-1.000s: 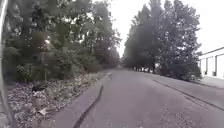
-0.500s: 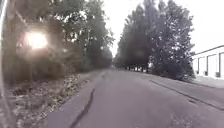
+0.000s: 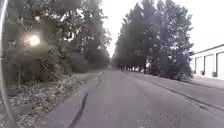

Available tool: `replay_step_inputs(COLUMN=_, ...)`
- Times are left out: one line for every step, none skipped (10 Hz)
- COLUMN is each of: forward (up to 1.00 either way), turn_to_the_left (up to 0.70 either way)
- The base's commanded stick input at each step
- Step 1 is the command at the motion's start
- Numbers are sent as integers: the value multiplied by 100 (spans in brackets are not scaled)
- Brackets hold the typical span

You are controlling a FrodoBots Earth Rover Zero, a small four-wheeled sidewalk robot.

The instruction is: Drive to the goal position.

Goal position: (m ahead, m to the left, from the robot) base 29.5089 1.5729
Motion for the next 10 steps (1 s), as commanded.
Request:
replay_step_inputs(forward=70, turn_to_the_left=1)
replay_step_inputs(forward=70, turn_to_the_left=1)
replay_step_inputs(forward=70, turn_to_the_left=1)
replay_step_inputs(forward=70, turn_to_the_left=1)
replay_step_inputs(forward=70, turn_to_the_left=1)
replay_step_inputs(forward=70, turn_to_the_left=1)
replay_step_inputs(forward=70, turn_to_the_left=1)
replay_step_inputs(forward=70, turn_to_the_left=1)
replay_step_inputs(forward=70, turn_to_the_left=1)
replay_step_inputs(forward=70, turn_to_the_left=1)
